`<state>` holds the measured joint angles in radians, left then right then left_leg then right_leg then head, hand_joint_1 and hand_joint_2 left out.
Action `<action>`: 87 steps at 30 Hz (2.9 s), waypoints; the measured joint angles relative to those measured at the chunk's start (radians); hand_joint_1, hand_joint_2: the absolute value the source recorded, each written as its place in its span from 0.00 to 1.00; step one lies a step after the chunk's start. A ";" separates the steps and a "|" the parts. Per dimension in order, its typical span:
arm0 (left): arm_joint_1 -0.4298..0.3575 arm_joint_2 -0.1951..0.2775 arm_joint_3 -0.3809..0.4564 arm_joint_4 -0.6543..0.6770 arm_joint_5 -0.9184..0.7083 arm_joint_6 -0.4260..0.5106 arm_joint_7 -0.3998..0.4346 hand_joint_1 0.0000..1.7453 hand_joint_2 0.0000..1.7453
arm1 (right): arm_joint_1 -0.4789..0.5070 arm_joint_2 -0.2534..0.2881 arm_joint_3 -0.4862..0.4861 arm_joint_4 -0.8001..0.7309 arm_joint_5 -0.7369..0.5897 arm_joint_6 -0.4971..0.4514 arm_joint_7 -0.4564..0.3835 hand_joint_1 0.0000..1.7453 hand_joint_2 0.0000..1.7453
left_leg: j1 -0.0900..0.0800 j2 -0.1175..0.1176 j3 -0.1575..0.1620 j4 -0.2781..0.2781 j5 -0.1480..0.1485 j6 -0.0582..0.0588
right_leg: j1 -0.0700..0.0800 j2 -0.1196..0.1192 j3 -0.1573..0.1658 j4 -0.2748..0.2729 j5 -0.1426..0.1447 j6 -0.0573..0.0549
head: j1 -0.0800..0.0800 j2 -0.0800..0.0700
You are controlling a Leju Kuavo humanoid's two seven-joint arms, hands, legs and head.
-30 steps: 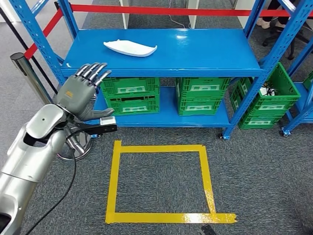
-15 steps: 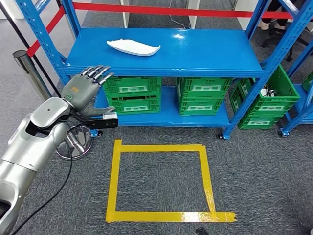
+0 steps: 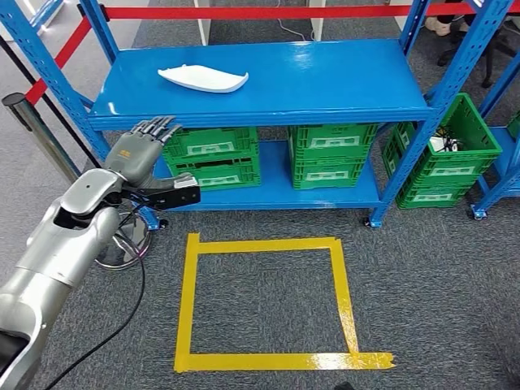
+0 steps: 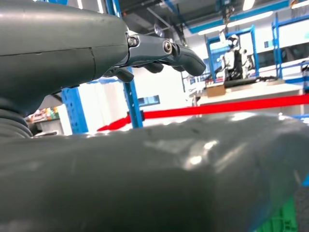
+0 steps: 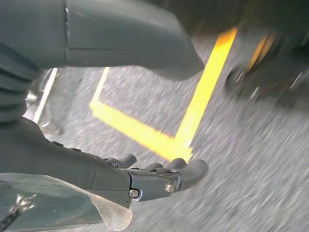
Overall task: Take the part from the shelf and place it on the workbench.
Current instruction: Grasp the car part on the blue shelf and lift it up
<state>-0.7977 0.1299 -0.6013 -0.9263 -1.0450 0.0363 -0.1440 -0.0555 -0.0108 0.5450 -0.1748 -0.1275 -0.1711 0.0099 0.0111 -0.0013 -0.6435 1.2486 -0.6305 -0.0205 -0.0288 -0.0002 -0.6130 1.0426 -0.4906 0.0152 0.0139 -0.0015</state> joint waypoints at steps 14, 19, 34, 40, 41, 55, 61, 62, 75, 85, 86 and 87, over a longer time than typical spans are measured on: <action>0.049 -0.014 0.052 -0.004 0.029 0.035 0.036 0.00 0.00 | 0.017 -0.023 -0.010 0.014 -0.031 -0.044 0.020 0.00 0.00 | -0.002 -0.002 0.040 -0.219 0.154 0.050 | 0.009 0.006 -0.050 0.099 -0.068 0.033 | 0.003 0.000; 0.077 -0.025 0.056 -0.005 0.030 0.035 0.033 0.00 0.00 | 0.021 -0.023 -0.009 0.014 -0.028 -0.039 0.016 0.00 0.00 | -0.010 -0.002 0.048 -0.217 0.146 0.057 | 0.010 0.006 -0.117 0.207 -0.062 0.031 | 0.004 0.000; 0.091 -0.029 0.065 -0.019 0.036 0.035 0.033 0.00 0.00 | 0.024 -0.021 -0.009 0.016 -0.020 -0.026 0.014 0.00 0.00 | 0.000 -0.002 -0.079 0.034 0.079 0.008 | 0.006 0.007 0.051 -0.023 -0.026 -0.008 | 0.000 0.000; 0.089 -0.031 0.066 -0.026 0.037 0.034 0.033 0.00 0.00 | 0.020 -0.018 -0.008 0.017 -0.015 -0.021 0.014 0.00 1.00 | -0.010 -0.003 0.018 -0.200 0.159 0.033 | 0.007 0.008 0.075 -0.025 -0.049 0.026 | 0.000 0.000; 0.090 -0.032 0.067 -0.029 0.037 0.034 0.033 0.00 0.00 | 0.020 -0.018 -0.008 0.017 -0.015 -0.019 0.014 0.00 1.00 | -0.008 -0.004 0.025 -0.208 0.154 0.039 | 0.007 0.006 0.073 -0.025 -0.051 0.031 | 0.001 0.000; 0.098 -0.043 0.066 -0.051 0.028 0.032 0.033 0.00 0.00 | 0.023 -0.017 -0.006 0.020 -0.008 -0.011 0.006 0.00 0.00 | -0.016 -0.008 0.137 -0.229 0.076 0.045 | 0.027 0.001 -0.062 -0.004 0.051 0.002 | 0.005 0.000; 0.102 -0.041 0.065 -0.064 0.026 0.033 0.033 0.00 0.00 | 0.022 -0.012 -0.004 0.021 -0.005 -0.012 0.006 0.00 0.00 | -0.006 -0.006 0.032 -0.022 0.010 0.013 | 0.016 0.001 0.006 -0.037 0.025 -0.021 | 0.001 0.000; 0.106 -0.040 0.065 -0.064 0.026 0.033 0.033 0.00 0.00 | 0.022 -0.012 -0.004 0.021 -0.005 -0.012 0.006 0.00 0.00 | -0.002 -0.006 -0.003 0.024 -0.007 0.008 | 0.016 0.002 0.016 -0.037 0.016 -0.021 | 0.002 0.000; 0.113 -0.035 0.070 -0.082 0.026 0.034 0.034 0.00 0.00 | 0.020 -0.009 0.004 0.023 -0.005 -0.012 0.008 0.00 0.00 | -0.006 -0.006 0.046 -0.241 0.166 0.064 | 0.009 0.003 0.033 0.080 -0.100 0.036 | 0.004 0.000; 0.129 -0.036 0.068 -0.084 0.016 0.037 0.035 0.00 0.00 | 0.024 -0.010 0.011 0.026 -0.007 -0.020 0.005 0.00 0.00 | -0.011 -0.010 0.133 -0.242 0.085 0.047 | 0.023 0.000 -0.036 -0.006 0.045 0.015 | 0.007 0.000; 0.131 -0.037 0.068 -0.087 0.015 0.036 0.036 0.00 0.00 | 0.022 -0.010 0.011 0.025 -0.007 -0.021 0.004 0.00 0.00 | -0.012 -0.010 0.137 -0.243 0.081 0.041 | 0.023 -0.001 -0.026 -0.020 0.039 0.008 | 0.009 0.000; 0.132 -0.036 0.068 -0.090 0.015 0.037 0.036 0.00 0.00 | 0.022 -0.009 0.012 0.025 -0.007 -0.021 0.005 0.00 0.00 | -0.013 -0.009 0.139 -0.240 0.076 0.036 | 0.021 -0.001 -0.018 -0.027 0.036 0.002 | 0.009 0.000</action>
<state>-0.6658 0.0936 -0.5331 -1.0161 -1.0303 0.0730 -0.1080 -0.0334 -0.0202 0.5567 -0.1495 -0.1346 -0.1923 0.0148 -0.0015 -0.0103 -0.5045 1.0087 -0.5548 0.0151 -0.0076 -0.0014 -0.6312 1.0157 -0.4548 0.0176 0.0227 -0.0011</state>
